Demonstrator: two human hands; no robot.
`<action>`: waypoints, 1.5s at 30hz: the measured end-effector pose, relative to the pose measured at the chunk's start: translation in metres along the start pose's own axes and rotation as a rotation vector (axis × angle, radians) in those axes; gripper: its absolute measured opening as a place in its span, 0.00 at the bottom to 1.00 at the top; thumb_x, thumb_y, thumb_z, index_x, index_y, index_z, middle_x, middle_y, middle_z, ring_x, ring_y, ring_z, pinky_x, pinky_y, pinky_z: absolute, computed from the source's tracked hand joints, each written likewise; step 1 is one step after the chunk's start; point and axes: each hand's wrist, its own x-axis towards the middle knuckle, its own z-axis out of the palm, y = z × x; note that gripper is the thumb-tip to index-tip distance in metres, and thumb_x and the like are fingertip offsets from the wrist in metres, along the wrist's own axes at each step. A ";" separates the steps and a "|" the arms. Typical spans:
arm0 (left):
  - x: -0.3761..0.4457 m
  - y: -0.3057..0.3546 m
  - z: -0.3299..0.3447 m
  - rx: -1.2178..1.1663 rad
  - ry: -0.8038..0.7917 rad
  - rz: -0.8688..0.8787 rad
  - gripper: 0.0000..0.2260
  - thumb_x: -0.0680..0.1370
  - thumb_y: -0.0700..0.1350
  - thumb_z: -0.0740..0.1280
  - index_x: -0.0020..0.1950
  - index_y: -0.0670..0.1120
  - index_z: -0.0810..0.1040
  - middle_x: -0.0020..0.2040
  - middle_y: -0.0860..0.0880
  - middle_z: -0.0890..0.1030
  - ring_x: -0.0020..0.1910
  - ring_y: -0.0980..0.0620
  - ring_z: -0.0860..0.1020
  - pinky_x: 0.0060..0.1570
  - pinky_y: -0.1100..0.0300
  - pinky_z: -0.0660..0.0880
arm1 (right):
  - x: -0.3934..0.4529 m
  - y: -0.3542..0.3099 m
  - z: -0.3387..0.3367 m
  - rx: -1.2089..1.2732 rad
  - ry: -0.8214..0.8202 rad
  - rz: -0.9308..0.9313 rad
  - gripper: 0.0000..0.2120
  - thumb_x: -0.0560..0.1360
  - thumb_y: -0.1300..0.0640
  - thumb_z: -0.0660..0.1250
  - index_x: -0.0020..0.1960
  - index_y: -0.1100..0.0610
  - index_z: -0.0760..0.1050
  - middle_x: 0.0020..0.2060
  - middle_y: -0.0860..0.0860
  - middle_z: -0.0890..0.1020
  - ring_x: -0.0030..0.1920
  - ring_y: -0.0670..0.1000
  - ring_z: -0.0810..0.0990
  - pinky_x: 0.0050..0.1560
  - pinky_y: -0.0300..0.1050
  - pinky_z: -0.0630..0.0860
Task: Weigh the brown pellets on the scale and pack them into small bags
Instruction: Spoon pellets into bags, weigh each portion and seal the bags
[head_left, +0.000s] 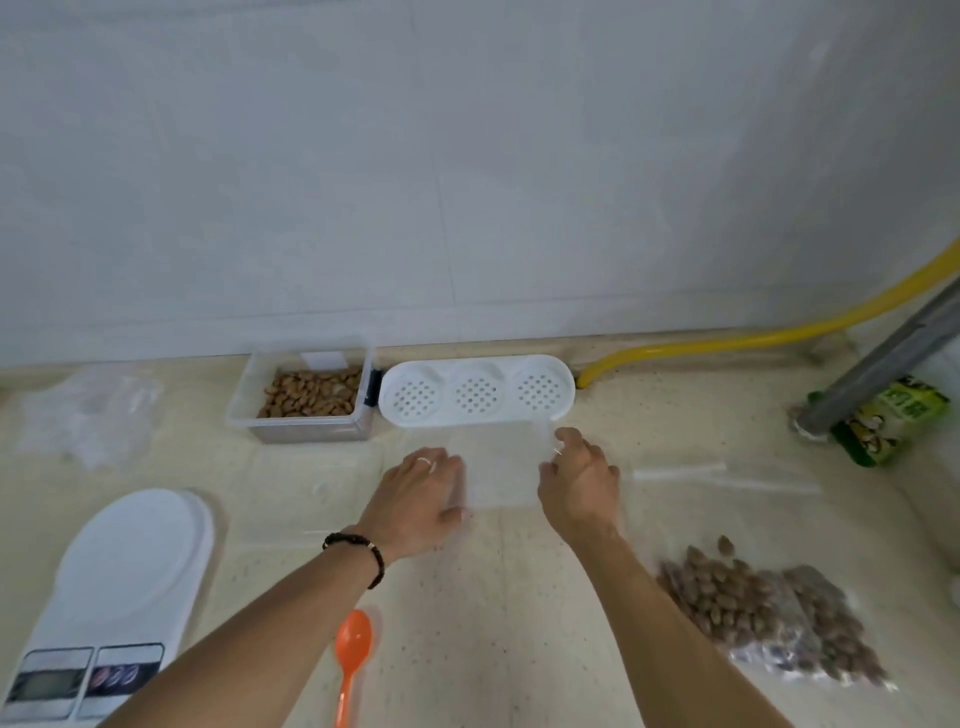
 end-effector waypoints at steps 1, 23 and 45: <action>0.000 0.001 -0.004 -0.028 0.019 -0.010 0.27 0.78 0.54 0.64 0.74 0.48 0.62 0.74 0.47 0.63 0.74 0.46 0.60 0.68 0.50 0.64 | 0.000 -0.002 -0.003 0.110 0.009 0.020 0.20 0.78 0.60 0.64 0.69 0.56 0.67 0.59 0.54 0.80 0.61 0.55 0.76 0.62 0.50 0.71; -0.131 -0.138 -0.141 -0.522 0.265 0.072 0.09 0.78 0.40 0.65 0.56 0.50 0.77 0.40 0.55 0.76 0.38 0.57 0.75 0.39 0.70 0.70 | -0.109 -0.183 -0.021 1.078 -0.141 0.008 0.12 0.74 0.71 0.66 0.53 0.58 0.76 0.36 0.53 0.78 0.32 0.50 0.76 0.39 0.46 0.75; -0.182 -0.341 -0.066 -0.146 0.360 -0.143 0.15 0.75 0.40 0.66 0.62 0.45 0.78 0.55 0.45 0.79 0.56 0.43 0.76 0.55 0.50 0.70 | -0.145 -0.283 0.191 0.486 -0.208 0.232 0.22 0.74 0.61 0.69 0.67 0.58 0.68 0.45 0.53 0.81 0.47 0.54 0.81 0.52 0.51 0.80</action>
